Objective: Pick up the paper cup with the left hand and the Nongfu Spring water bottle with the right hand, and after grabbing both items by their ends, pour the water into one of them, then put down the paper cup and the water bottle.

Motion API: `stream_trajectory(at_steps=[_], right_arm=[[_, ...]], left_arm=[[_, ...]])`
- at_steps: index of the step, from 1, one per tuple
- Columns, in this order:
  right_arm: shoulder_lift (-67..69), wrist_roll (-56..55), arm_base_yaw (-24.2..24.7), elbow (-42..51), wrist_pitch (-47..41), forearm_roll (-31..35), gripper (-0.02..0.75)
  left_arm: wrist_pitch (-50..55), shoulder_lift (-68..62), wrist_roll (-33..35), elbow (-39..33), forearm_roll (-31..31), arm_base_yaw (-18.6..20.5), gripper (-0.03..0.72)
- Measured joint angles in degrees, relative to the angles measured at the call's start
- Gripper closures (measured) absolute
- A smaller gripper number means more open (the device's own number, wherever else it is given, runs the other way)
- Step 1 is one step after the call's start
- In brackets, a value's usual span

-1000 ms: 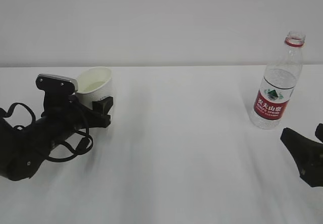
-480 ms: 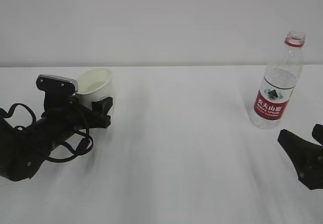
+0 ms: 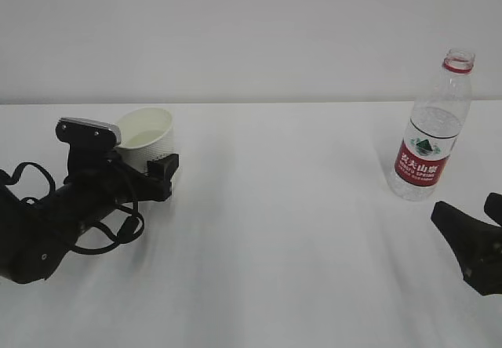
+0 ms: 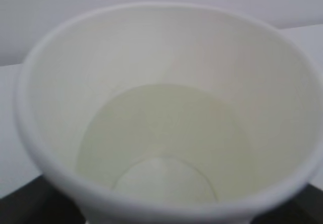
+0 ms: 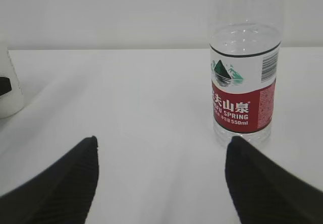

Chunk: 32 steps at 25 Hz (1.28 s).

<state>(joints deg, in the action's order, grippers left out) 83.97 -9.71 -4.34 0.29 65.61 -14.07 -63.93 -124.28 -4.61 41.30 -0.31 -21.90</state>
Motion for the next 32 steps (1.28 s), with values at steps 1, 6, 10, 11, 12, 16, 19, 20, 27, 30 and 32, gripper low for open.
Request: stream_trajectory(at_steps=[1,6,10,11,12,16,19,20,27,30,32], right_arm=[[0.00,0.00,0.00,0.00,0.00,-0.04,0.149],[0.00,0.00,0.00,0.00,0.00,-0.13,0.149],[0.00,0.00,0.00,0.00,0.00,-0.13,0.149],[0.00,0.00,0.00,0.00,0.00,-0.13,0.149],[0.00,0.00,0.00,0.00,0.00,-0.24,0.149],[0.00,0.00,0.00,0.00,0.00,-0.31,0.149],[0.00,0.00,0.00,0.00,0.00,-0.40,0.149],[0.00,0.00,0.00,0.00,0.00,-0.40,0.149],[0.00,0.10,0.00,0.00,0.00,-0.85,0.149],[0.00,0.10,0.00,0.00,0.00,-0.85,0.149],[0.00,0.10,0.00,0.00,0.00,-0.85,0.149]], left_arm=[[-0.43,0.00,0.00,-0.28,0.00,0.00,0.067],[-1.64,0.00,0.04,-1.52,0.31,0.00,0.064],[-2.41,0.00,0.04,-2.38,1.05,0.00,0.064],[-2.49,0.00,0.04,-2.53,1.16,0.00,0.064],[-2.49,0.12,0.04,-2.63,1.26,0.00,0.064],[-2.53,0.23,0.04,-2.92,1.39,0.00,0.031],[-2.34,0.23,0.04,-3.05,1.42,0.00,0.003],[-2.34,0.23,0.04,-3.05,1.42,0.00,0.001],[-2.34,0.23,0.04,-3.05,1.64,0.00,-0.002],[-2.34,0.23,0.04,-3.05,1.75,0.00,-0.002],[-2.34,0.23,0.04,-3.05,1.75,0.00,-0.001]])
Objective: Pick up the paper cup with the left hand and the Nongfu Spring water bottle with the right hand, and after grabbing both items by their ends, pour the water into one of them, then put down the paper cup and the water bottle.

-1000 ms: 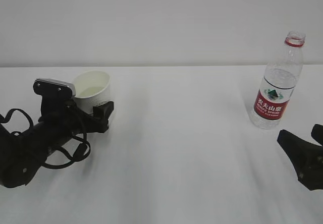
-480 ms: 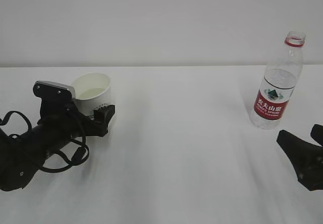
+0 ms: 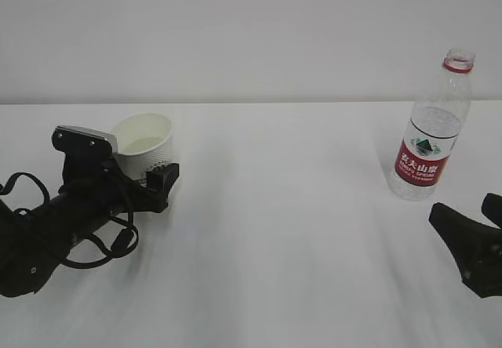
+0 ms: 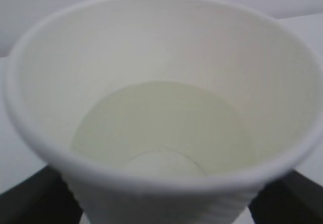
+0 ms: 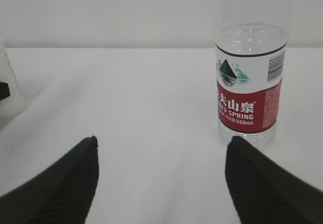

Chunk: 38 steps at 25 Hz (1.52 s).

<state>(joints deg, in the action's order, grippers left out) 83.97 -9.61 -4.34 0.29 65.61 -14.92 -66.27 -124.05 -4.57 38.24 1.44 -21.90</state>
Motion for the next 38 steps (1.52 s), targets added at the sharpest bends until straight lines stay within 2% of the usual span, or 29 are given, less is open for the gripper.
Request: stream_trajectory(at_steps=[29,38], right_arm=[[0.00,-0.80,0.00,0.00,0.00,-0.13,0.149],[0.00,-1.04,0.00,0.00,0.00,2.91,0.149]], left_arm=[[0.00,10.24,-0.10,-13.50,0.56,0.00,0.038],[0.00,14.47,-0.10,-19.81,1.11,0.00,0.054]])
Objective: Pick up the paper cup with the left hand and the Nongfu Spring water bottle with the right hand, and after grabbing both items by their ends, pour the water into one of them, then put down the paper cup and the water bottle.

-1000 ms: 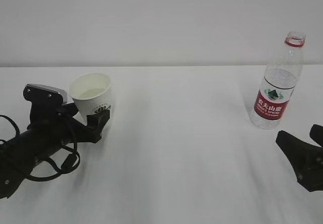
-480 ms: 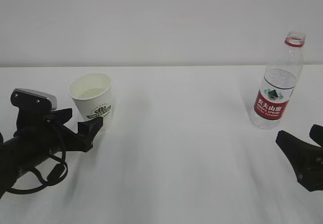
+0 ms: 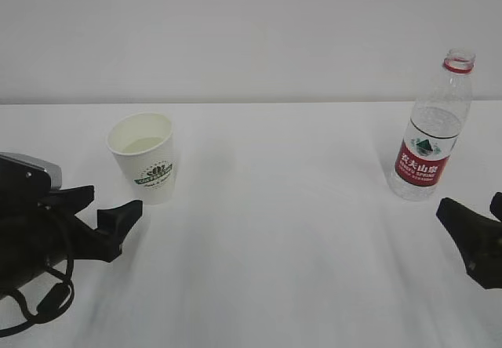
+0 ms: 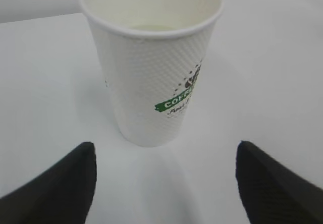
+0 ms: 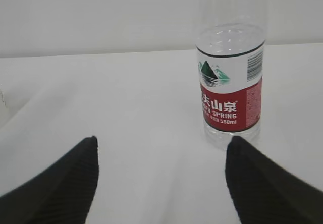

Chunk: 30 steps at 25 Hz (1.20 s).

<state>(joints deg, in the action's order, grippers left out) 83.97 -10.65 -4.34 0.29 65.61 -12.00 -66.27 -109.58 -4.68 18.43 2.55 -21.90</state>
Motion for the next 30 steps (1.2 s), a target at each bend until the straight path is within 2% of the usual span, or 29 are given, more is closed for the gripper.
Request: stream_trajectory(at_steps=[7,22,30], right_arm=[[0.00,-1.27,0.00,-0.40,0.00,2.29,0.149],[0.12,-1.32,0.00,-14.72,-5.02,2.41,0.149],[-3.48,-2.18,0.00,-16.62,-12.63,2.33,0.149]], left_arm=[[0.12,4.05,0.00,-0.78,1.25,0.00,0.060],[0.12,15.50,0.00,-0.56,1.38,0.00,0.077],[10.36,22.50,0.00,3.69,-0.24,0.00,0.084]])
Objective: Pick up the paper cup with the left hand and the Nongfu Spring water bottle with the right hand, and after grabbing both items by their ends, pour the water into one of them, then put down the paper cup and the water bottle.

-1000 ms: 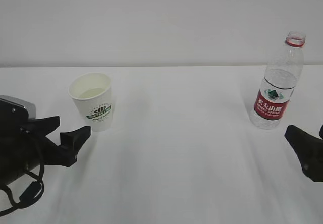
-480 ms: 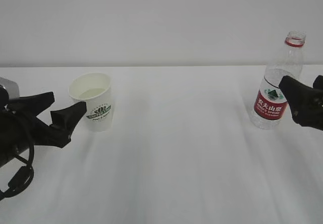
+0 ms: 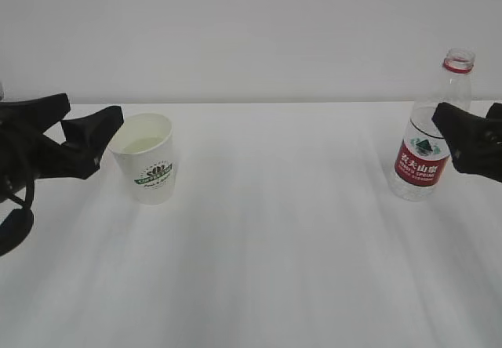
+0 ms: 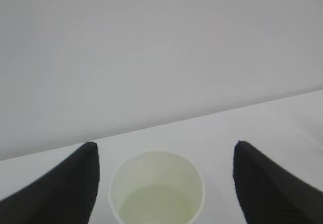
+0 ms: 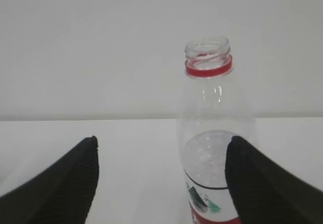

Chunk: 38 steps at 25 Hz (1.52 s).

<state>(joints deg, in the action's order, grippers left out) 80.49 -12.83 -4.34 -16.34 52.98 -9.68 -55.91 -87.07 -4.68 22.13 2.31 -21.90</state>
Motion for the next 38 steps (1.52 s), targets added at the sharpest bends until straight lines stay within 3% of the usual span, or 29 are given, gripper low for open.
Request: stream_trajectory(at_steps=[11,22,30,38], right_arm=[[-10.14,-0.03,0.00,-7.16,-11.99,-0.04,0.149],[-24.66,-1.13,0.00,-11.57,-25.66,-0.13,0.149],[-36.35,-1.24,0.00,-11.57,-42.20,-0.13,0.150],[-47.60,-1.24,0.00,-11.57,-50.57,-0.02,0.150]], left_arm=[[19.70,9.80,0.00,7.10,-0.59,0.00,0.095],[31.56,22.25,0.00,7.44,-2.31,0.00,0.096],[36.24,32.35,0.00,7.44,-2.80,0.00,0.098],[42.12,41.17,0.00,7.44,-2.74,0.00,0.098]])
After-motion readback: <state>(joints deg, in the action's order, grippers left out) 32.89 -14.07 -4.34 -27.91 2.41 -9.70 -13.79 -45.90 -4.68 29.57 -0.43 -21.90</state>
